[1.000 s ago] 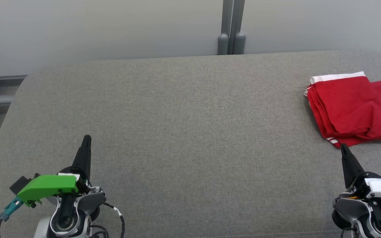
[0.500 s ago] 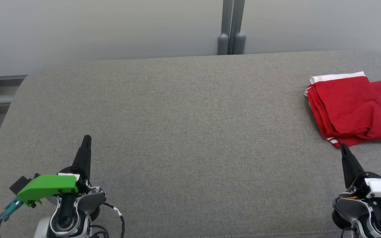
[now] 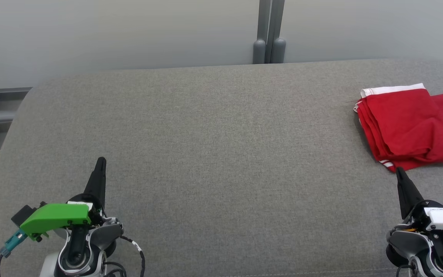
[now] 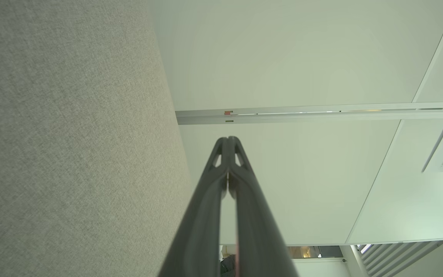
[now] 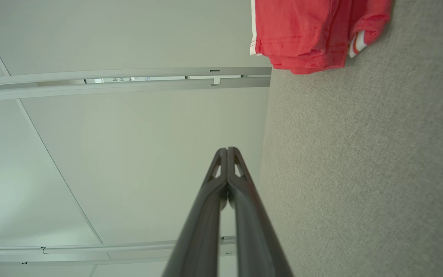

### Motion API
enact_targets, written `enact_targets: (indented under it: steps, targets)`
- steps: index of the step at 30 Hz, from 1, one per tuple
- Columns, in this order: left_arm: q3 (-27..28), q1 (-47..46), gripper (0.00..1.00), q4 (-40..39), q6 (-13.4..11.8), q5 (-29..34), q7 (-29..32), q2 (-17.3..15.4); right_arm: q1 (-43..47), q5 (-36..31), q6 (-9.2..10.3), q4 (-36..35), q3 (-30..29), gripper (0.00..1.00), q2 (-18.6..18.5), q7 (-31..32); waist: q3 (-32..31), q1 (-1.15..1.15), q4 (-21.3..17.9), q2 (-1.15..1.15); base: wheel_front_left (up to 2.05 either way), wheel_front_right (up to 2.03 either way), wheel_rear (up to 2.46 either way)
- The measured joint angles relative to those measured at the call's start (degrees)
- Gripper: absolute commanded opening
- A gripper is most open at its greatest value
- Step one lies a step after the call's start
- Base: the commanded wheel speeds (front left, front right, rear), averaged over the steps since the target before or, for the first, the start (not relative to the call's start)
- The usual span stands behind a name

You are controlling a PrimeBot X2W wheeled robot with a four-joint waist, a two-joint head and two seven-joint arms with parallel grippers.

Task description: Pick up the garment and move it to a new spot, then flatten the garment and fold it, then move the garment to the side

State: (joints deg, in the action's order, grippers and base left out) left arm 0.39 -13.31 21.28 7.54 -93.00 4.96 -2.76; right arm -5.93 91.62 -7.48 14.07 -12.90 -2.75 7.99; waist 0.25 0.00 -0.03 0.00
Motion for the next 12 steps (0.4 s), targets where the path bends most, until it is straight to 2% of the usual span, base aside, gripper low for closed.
enact_targets:
  steps: [12]
  targets:
    - [0.0,0.0,0.0,0.0,0.0,0.0,0.0,0.0,0.0,0.0,0.0,0.0,0.0,0.0,0.0,0.0,0.0,0.0,0.0,0.0,0.0,0.0,0.0]
